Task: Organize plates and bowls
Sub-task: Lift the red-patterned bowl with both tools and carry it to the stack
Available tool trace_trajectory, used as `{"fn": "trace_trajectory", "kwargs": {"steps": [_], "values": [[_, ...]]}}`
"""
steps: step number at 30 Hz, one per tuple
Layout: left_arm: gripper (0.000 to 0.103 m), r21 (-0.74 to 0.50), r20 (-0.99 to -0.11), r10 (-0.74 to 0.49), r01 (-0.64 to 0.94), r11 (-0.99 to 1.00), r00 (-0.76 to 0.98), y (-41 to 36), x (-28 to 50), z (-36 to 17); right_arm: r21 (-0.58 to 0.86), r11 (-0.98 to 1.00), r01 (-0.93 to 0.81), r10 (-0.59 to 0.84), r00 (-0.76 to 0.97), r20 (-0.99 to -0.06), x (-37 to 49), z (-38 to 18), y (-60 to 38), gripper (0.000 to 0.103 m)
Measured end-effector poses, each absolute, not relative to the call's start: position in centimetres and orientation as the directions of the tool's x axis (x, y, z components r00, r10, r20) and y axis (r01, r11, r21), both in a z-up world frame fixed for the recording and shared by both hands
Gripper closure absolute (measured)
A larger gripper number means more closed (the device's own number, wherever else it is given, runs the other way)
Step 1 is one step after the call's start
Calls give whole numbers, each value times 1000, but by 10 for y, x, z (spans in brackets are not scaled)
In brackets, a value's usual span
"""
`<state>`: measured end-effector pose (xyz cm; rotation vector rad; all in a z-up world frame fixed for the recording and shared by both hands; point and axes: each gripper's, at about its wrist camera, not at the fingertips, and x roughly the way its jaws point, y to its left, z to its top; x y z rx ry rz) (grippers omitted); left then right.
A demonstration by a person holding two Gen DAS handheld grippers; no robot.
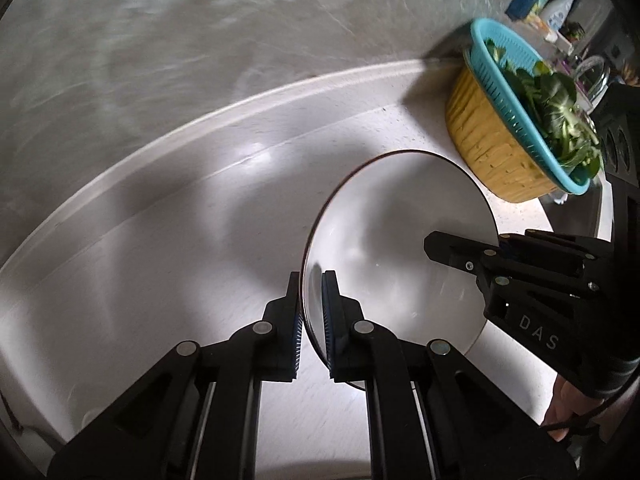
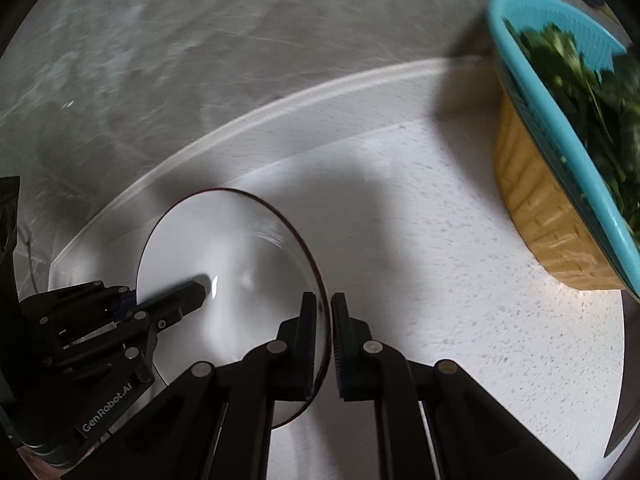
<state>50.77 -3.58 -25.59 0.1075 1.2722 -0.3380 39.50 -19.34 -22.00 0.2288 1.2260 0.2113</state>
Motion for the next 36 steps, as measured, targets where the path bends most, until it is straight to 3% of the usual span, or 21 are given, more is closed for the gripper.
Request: {"fn": "trace_trajectory", "kwargs": {"steps": [8, 17, 26, 36], "values": [[96, -81, -931, -145, 199, 977, 334, 43, 460, -209, 285, 933, -217, 346, 337, -876, 370, -176, -119, 93], [96, -59, -923, -72, 47, 997, 378, 136, 399, -178, 280, 874, -396, 407, 284, -868, 343, -163, -31, 93], [96, -80, -935, -57, -51, 995, 350, 194, 355, -195, 264, 832, -487, 407, 213, -888, 337, -176, 25, 93], [96, -99, -958, -75, -74, 992, 276, 207, 346, -240, 242, 826, -510, 354, 134, -926, 332, -208, 44, 93]]}}
